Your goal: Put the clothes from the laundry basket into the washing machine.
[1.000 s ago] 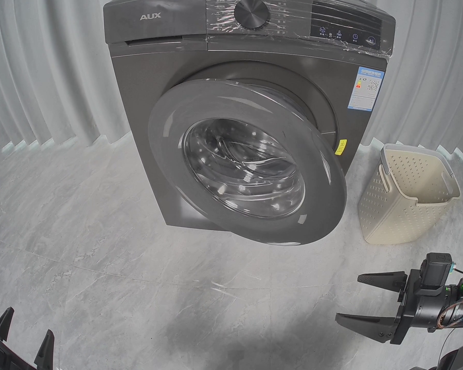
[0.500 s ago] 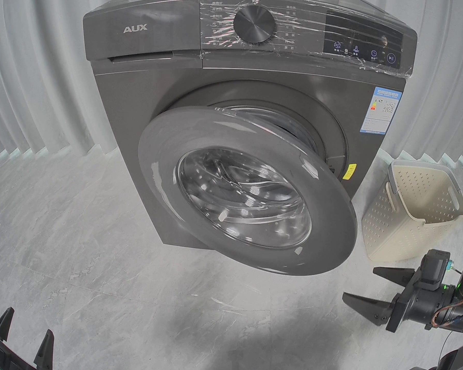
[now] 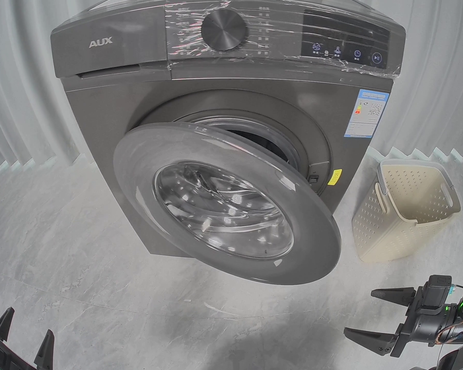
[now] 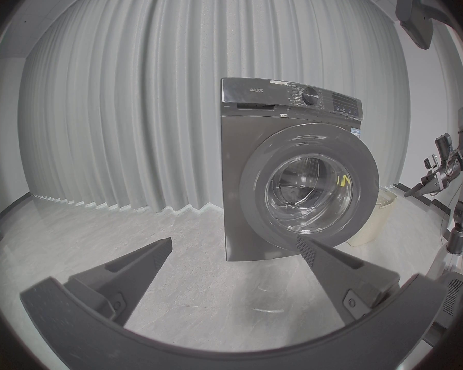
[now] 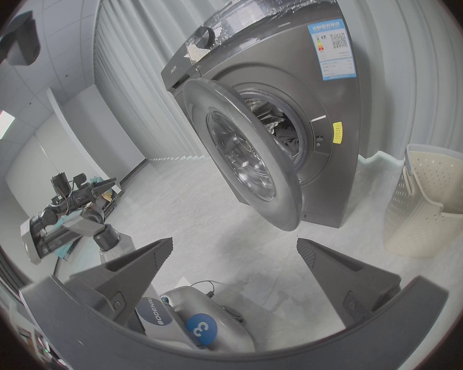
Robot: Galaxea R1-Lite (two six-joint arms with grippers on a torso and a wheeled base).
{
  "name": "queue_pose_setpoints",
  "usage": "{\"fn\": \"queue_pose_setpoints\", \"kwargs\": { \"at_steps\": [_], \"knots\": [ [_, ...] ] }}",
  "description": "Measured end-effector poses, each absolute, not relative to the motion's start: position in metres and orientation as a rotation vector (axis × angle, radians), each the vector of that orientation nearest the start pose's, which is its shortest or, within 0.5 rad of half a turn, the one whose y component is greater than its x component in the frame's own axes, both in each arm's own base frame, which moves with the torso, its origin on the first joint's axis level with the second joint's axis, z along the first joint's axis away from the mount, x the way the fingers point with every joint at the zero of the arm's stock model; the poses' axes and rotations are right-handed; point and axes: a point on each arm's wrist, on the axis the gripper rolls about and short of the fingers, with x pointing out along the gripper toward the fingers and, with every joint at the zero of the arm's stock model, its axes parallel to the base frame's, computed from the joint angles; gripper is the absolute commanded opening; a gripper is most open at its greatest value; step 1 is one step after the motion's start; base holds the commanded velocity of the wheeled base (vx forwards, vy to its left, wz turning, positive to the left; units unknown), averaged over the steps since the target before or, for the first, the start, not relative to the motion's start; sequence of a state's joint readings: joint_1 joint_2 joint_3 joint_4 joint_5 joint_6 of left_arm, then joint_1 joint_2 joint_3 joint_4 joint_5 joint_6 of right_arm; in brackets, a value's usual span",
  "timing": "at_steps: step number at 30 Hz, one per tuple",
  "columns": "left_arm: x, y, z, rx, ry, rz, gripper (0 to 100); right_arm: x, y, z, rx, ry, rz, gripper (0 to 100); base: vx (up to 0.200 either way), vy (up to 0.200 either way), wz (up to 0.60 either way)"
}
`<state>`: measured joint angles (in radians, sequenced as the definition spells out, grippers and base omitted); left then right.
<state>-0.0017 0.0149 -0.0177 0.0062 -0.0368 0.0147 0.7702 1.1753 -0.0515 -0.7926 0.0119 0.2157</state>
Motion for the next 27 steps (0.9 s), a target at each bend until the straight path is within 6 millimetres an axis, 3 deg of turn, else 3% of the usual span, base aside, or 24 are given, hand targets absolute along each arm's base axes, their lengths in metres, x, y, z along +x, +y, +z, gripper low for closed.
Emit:
{"fn": "queue_pose_setpoints", "kwargs": {
  "at_steps": [6,12,27],
  "knots": [
    [-0.023,-0.001,0.08,0.015,0.003,-0.039,100,0.089,0.087,0.118,0.016,0.378,0.712,100,0.0,0.0,0.0],
    [-0.023,-0.001,0.08,0.015,0.004,-0.039,100,0.089,0.091,0.12,0.077,0.409,0.837,100,0.0,0.0,0.0],
    [-0.023,-0.001,0.08,0.012,0.004,-0.039,100,0.123,0.12,0.14,0.151,0.406,0.824,100,0.2,0.0,0.0]
  ]
}}
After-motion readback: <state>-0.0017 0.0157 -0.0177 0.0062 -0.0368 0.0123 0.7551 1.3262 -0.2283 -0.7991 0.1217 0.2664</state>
